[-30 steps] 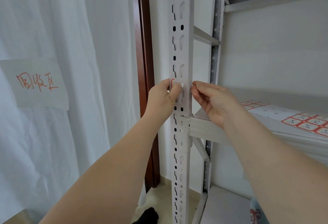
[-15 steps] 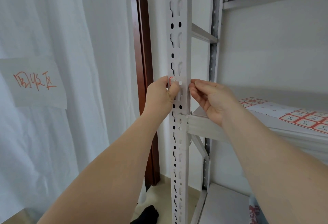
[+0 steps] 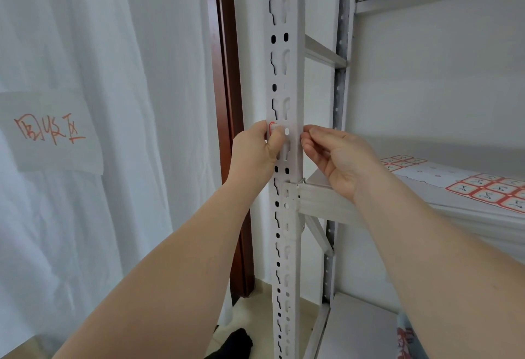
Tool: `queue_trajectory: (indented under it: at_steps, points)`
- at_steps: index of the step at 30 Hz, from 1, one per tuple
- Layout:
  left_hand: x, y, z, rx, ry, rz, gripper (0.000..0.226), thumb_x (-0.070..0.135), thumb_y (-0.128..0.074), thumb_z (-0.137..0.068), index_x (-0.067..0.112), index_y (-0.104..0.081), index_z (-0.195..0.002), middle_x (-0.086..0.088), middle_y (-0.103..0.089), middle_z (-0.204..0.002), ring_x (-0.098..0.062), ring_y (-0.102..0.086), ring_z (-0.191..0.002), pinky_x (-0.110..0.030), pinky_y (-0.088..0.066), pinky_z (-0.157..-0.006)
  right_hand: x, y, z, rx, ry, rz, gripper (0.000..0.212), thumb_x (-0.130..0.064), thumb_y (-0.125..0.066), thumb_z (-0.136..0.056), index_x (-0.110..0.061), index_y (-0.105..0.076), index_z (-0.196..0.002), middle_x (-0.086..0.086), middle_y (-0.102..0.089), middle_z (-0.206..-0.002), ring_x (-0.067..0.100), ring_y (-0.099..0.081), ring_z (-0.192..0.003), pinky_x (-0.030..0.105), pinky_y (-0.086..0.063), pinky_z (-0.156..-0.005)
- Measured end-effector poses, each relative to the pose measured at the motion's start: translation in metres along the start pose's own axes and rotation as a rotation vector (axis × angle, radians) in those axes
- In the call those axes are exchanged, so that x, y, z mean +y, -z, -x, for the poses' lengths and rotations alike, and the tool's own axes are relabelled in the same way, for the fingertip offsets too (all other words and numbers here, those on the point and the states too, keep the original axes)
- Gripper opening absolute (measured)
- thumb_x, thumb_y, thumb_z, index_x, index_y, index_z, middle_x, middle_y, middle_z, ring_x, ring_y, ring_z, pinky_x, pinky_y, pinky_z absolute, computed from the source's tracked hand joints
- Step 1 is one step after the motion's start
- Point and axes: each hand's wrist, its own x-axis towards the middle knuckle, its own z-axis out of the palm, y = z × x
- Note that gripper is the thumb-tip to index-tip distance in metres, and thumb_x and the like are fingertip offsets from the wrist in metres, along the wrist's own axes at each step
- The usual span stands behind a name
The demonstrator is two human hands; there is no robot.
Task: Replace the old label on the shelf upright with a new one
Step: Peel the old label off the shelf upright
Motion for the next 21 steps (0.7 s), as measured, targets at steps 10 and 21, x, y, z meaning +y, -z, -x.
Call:
queue_trajectory:
  at_steps: [10,21]
  points:
    - [0.0034,0.0022,-0.0008,-0.003,0.000,0.009,0.041,0.026,-0.046,-0.096,-0.001,-0.041,-0.065,0.001,-0.031,-0.056,-0.010,-0.028,-0.053,-0.015,-0.026,-0.043,-0.0004,-0.0016,0.0026,0.008,0.002,0.005,0.012,-0.001,-0.057,-0.091,-0.002,-0.066,-0.082,0.001,-0.068,-0.056,0.006,-0.064,-0.053,0.012,-0.054,-0.056]
    - [0.0026,0.0027,0.0032,-0.009,0.000,0.042,0.043,0.026,-0.039,-0.100,-0.007,-0.047,-0.074,0.001,-0.037,-0.059,-0.012,-0.033,-0.057,-0.020,-0.028,-0.050,0.0002,-0.0007,0.0012,0.000,-0.002,0.009,0.013,-0.001,-0.056,-0.091,-0.001,-0.066,-0.083,0.001,-0.068,-0.056,0.006,-0.064,-0.053,0.012,-0.054,-0.057]
